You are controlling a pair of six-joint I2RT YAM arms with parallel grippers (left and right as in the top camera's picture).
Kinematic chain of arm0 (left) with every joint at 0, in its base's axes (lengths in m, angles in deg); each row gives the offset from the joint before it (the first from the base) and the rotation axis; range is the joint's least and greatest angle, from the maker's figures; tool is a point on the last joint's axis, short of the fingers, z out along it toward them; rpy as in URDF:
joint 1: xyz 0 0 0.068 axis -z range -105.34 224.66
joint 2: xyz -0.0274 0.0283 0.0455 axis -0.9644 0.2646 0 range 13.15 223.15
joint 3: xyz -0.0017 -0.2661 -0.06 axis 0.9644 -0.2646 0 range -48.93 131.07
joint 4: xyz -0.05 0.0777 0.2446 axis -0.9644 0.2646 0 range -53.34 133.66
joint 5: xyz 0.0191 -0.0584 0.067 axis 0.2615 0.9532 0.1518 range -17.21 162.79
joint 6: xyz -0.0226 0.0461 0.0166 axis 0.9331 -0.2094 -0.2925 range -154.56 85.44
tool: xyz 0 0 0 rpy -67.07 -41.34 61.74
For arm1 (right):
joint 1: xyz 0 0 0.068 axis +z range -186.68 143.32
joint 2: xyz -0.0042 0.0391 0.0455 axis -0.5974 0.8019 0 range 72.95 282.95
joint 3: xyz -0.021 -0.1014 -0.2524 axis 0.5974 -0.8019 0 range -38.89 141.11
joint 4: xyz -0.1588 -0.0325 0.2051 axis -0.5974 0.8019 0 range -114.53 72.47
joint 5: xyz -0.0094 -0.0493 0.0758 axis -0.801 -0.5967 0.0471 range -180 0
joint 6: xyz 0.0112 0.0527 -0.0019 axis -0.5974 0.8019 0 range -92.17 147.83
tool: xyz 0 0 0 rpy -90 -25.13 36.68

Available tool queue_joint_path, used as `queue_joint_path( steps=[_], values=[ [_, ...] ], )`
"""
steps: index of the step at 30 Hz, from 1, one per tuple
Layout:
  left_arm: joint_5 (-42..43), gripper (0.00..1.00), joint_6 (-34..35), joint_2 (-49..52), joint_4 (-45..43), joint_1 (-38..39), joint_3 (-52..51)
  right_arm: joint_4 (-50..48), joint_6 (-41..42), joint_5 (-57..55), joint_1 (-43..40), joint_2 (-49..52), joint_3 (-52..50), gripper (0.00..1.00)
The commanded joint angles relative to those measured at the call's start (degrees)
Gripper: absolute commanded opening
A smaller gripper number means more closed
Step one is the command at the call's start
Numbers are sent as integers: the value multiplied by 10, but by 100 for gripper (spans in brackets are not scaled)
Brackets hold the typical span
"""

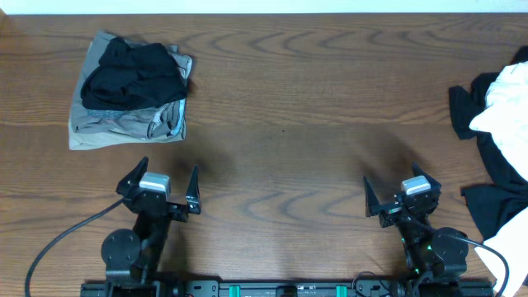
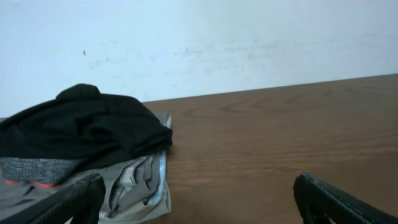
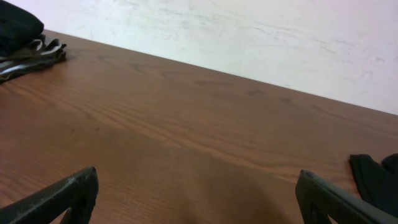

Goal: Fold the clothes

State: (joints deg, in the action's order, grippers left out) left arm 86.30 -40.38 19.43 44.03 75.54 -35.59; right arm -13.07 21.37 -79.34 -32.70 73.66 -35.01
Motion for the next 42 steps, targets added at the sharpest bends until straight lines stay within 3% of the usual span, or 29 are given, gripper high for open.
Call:
queue_joint_path(
  steps=[1,26,42],
  values=[
    [-1,98,5,-42,-7,2,-25,-1,8,-1,9,-4,-3,99],
    [-42,98,3,-62,-23,2,-123,-1,8,-1,9,-4,-3,99],
    [-42,98,3,-61,-39,2,-129,-1,8,-1,9,-4,-3,99]
  ],
)
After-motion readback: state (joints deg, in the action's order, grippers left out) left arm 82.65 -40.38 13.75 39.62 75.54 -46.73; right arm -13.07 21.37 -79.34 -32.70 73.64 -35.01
